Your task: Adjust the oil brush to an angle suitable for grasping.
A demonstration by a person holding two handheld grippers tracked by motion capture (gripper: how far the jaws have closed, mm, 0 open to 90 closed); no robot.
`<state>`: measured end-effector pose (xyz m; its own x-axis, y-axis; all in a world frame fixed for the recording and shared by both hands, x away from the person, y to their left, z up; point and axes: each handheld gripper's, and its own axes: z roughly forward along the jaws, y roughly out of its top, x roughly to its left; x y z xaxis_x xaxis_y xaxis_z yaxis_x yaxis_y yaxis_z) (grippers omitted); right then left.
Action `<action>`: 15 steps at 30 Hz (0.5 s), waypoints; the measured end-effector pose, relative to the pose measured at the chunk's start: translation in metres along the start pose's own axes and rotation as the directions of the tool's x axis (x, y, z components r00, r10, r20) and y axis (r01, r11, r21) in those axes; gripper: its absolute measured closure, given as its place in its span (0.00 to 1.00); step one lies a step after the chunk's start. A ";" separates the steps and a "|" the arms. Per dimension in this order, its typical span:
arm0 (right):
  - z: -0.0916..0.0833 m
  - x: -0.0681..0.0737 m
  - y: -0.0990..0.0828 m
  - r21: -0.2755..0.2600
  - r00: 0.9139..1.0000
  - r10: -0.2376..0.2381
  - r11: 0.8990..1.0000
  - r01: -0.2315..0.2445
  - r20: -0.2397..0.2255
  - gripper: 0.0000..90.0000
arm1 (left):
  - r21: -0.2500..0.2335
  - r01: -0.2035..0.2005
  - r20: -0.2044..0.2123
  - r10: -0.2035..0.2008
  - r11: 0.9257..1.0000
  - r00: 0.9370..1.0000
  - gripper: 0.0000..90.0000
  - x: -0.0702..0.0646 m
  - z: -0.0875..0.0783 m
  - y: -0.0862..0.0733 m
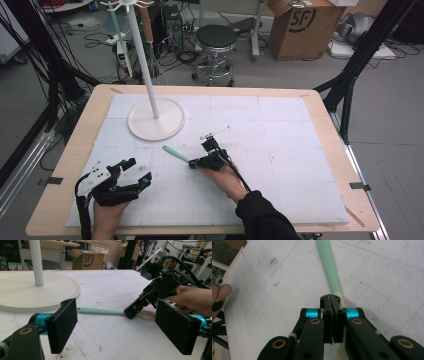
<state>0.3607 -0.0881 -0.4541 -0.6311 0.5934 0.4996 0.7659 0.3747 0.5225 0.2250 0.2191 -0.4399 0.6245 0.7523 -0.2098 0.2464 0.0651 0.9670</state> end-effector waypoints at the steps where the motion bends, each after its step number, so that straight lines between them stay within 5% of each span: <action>1: 0.000 0.000 0.000 -0.001 1.000 -0.001 1.000 0.001 0.003 1.00 | 0.000 0.002 -0.001 -0.002 1.000 1.000 0.21 0.000 0.000 0.000; 4: 0.000 0.001 0.000 -0.004 1.000 -0.002 1.000 0.002 0.010 1.00 | 0.002 0.001 0.001 -0.001 1.000 1.000 0.21 0.000 0.000 0.000; 6: -0.002 0.001 0.000 -0.014 0.999 -0.002 1.000 0.002 -0.033 0.99 | 0.001 0.001 0.001 -0.001 1.000 1.000 0.21 0.000 0.000 0.000; 8: -0.007 0.005 0.001 -0.047 0.997 -0.029 0.999 0.026 -0.073 0.90 | 0.002 0.000 0.001 0.000 1.000 1.000 0.21 0.001 0.000 0.000; 15: -0.019 0.010 0.003 -0.115 0.994 -0.070 0.991 0.061 -0.078 0.71 | 0.004 -0.001 0.003 0.001 1.000 1.000 0.21 0.000 0.000 0.000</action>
<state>0.3545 -0.0942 -0.4344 -0.6910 0.5085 0.5137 0.7067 0.3258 0.6281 0.2251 0.2185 -0.4401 0.6273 0.7502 -0.2091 0.2482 0.0619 0.9667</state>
